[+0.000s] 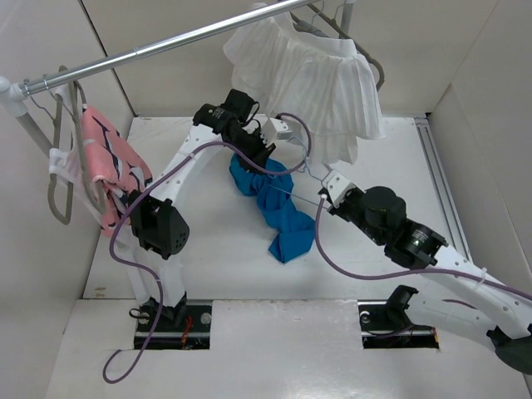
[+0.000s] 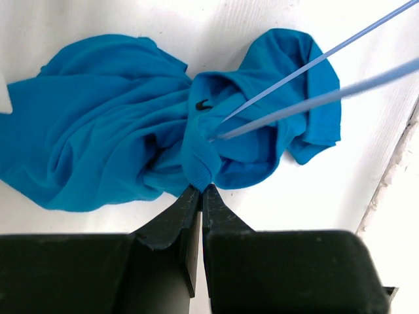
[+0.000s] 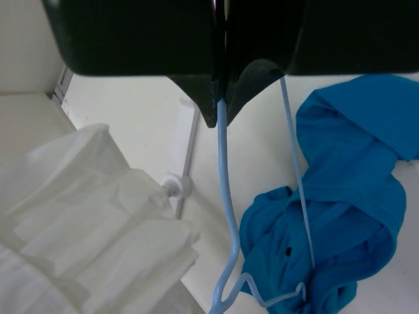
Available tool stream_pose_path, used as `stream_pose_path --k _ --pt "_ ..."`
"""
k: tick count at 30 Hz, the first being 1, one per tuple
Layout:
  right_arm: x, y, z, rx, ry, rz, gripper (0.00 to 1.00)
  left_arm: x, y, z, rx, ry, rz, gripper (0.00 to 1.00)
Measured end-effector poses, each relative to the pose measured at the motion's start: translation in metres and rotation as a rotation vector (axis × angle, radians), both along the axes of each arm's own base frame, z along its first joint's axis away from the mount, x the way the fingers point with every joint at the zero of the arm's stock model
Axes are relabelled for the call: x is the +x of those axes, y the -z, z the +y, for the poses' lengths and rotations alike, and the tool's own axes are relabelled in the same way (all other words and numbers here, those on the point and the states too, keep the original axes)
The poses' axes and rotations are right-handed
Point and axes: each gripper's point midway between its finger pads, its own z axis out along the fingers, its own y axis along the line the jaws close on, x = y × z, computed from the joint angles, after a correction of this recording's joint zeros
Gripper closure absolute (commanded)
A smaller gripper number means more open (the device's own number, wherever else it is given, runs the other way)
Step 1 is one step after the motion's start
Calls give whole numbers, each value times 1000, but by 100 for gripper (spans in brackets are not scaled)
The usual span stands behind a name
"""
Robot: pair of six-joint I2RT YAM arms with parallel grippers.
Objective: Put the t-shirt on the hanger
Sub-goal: Place tshirt on hanger
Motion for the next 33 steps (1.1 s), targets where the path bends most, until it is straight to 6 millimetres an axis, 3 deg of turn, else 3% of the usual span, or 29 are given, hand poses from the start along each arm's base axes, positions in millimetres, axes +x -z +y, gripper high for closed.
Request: stream_pose_path --k 4,9,16,24,28,31,32,33 --pt "0 23 11 -23 -65 -22 100 -4 -1 -7 -13 34 -7 100" --pt "6 37 18 20 -113 -76 100 -15 -5 -22 -59 113 -7 100" --pt "20 42 32 118 -203 -155 100 -23 -22 -29 -154 224 -41 100" --pt "21 43 61 207 -352 -233 100 -45 -64 -30 -247 304 -130 100" --pt "15 53 64 279 -388 -274 100 -65 -63 -36 -274 357 -97 100" --pt "12 66 69 299 -414 -265 100 -78 -51 -35 -270 386 -57 82" --pt "13 71 71 297 -423 -254 100 -80 -47 -35 -265 390 -50 82" --pt "14 75 73 295 -432 -246 100 -80 -44 -33 -257 389 -43 71"
